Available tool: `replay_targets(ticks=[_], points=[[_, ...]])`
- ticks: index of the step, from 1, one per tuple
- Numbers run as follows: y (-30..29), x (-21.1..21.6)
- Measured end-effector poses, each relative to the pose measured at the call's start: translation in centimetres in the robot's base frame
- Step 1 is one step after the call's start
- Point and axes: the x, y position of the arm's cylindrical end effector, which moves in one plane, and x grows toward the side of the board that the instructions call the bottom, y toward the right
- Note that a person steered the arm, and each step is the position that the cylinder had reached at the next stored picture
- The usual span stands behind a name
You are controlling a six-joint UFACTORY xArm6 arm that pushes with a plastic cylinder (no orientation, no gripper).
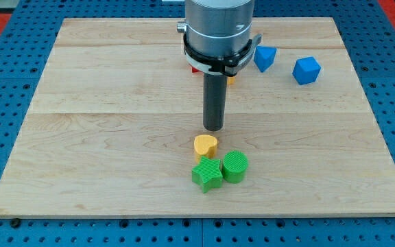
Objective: Separate the yellow hexagon from the red circle
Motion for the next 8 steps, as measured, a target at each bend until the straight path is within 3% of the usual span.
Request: replay_targets(ticks=[2,3,8], points=[[0.1,0.0],[3.6,-0.6],[6.6,-10.9]])
